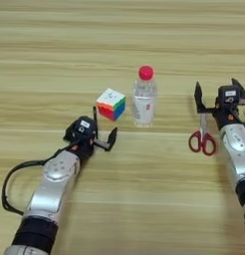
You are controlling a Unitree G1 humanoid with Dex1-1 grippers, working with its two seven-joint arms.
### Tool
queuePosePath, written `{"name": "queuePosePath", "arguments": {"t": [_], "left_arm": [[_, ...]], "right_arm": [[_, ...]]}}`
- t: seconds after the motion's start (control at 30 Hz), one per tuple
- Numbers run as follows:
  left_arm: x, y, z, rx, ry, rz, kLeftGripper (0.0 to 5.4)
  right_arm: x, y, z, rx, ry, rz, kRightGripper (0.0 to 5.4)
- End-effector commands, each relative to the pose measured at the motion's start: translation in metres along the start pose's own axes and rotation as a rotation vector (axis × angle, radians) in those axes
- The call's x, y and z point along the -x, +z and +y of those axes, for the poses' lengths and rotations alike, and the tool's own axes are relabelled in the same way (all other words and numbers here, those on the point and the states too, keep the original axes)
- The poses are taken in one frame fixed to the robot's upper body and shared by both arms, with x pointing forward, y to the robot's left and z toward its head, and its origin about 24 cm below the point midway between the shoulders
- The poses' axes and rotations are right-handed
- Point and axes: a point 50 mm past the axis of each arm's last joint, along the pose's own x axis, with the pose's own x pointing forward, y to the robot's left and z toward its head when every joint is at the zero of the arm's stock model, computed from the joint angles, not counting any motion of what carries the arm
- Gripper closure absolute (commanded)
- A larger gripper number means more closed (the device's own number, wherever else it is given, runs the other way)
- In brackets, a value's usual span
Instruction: Move the objects on the table
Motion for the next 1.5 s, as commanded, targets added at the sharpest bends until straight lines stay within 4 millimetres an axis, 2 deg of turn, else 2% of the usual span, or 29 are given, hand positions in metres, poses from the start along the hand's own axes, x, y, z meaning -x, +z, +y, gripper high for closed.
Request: {"name": "queuePosePath", "arguments": {"t": [0.03, 0.5, 0.67, 1.07, 1.17, 1.5], "left_arm": [[0.002, -0.016, 0.01, -0.032, 0.049, 0.081, 0.01], [0.019, -0.024, 0.043, -0.042, 0.16, 0.116, 0.01], [0.019, -0.029, 0.061, -0.035, 0.225, 0.137, 0.01], [0.015, -0.034, 0.068, -0.033, 0.241, 0.144, 0.01], [0.012, -0.029, 0.067, -0.026, 0.232, 0.115, 0.01], [0.001, 0.023, 0.043, 0.005, 0.118, -0.185, 0.01]], "right_arm": [[-0.004, 0.005, 0.002, 0.0, 0.003, -0.013, 0.0], [-0.004, 0.005, 0.003, 0.002, 0.005, -0.013, 0.0], [-0.005, 0.005, 0.003, 0.003, 0.006, -0.01, 0.0], [-0.005, 0.004, 0.004, 0.003, 0.006, -0.009, 0.0], [-0.005, 0.004, 0.004, 0.003, 0.007, -0.007, 0.0], [-0.005, 0.004, 0.004, 0.004, 0.007, -0.008, 0.0]]}}
